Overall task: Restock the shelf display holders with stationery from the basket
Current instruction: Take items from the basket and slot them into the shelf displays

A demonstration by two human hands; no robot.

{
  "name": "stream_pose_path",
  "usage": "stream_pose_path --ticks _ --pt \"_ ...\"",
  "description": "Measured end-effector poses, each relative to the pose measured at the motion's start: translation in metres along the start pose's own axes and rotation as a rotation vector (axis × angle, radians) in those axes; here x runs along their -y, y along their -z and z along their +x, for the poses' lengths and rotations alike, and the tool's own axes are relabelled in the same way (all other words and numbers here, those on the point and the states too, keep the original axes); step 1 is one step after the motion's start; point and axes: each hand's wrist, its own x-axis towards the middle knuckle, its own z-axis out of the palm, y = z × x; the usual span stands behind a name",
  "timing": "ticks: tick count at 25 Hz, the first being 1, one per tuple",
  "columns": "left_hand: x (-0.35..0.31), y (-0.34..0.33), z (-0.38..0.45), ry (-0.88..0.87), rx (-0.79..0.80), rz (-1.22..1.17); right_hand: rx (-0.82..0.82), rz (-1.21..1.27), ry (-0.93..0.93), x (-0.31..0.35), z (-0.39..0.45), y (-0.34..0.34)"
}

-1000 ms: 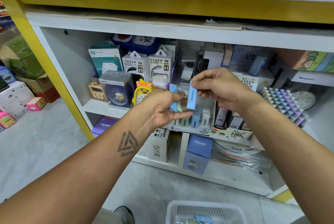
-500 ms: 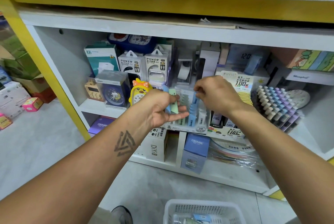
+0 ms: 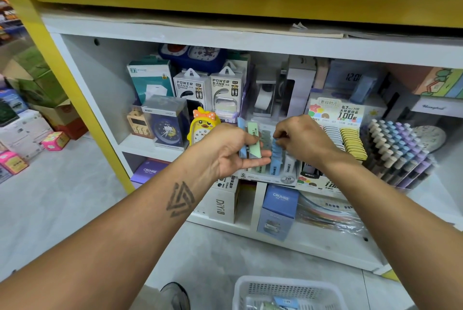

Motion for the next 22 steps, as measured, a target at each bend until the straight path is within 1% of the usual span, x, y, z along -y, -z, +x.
stream_pose_path --ticks 3,4,5,6,7,8,9,11,13,15,16,17,19,20,22 --pt "0.001 -0.002 -0.002 0.003 0.018 -0.009 0.106 -0.167 -0.030 0.002 0.000 -0.004" --pt "0.001 -0.002 -0.001 0.005 0.024 -0.011 0.119 -0.158 -0.040 0.003 0.000 -0.004" --pt "0.001 -0.003 -0.001 0.009 0.033 -0.011 0.105 -0.068 -0.063 0.005 0.002 0.000" --pt "0.000 -0.003 -0.002 0.011 0.044 -0.009 0.074 0.124 -0.116 0.008 0.003 0.005" --pt "0.000 -0.004 -0.002 0.011 0.055 -0.006 0.053 0.382 -0.176 0.010 0.003 0.013" --pt "0.000 -0.005 -0.003 0.007 0.064 -0.004 0.068 0.658 -0.228 0.014 0.003 0.021" --pt "0.000 -0.006 -0.002 0.000 0.069 -0.004 0.108 0.838 -0.248 0.019 0.002 0.027" --pt "0.001 -0.008 -0.002 -0.010 0.078 -0.025 0.168 0.940 -0.218 0.024 -0.001 0.032" --pt "0.002 -0.009 0.000 -0.008 0.081 -0.048 0.124 1.044 -0.222 0.027 -0.002 0.033" --pt "0.001 -0.008 0.002 -0.014 0.038 -0.035 0.055 1.171 -0.267 0.024 0.000 0.035" --pt "0.001 -0.007 0.002 -0.021 0.000 -0.018 0.017 1.143 -0.270 0.022 0.001 0.035" --pt "0.000 -0.006 0.002 -0.023 -0.039 0.009 -0.029 1.022 -0.259 0.018 0.001 0.034" --pt "-0.002 -0.003 0.001 -0.009 -0.101 0.057 -0.128 0.674 -0.233 0.010 0.004 0.025" --pt "-0.004 -0.002 0.000 0.002 -0.117 0.065 -0.138 0.520 -0.222 0.006 0.007 0.020" --pt "-0.009 0.002 -0.003 0.022 -0.126 0.051 -0.076 0.311 -0.208 0.001 0.013 0.012"
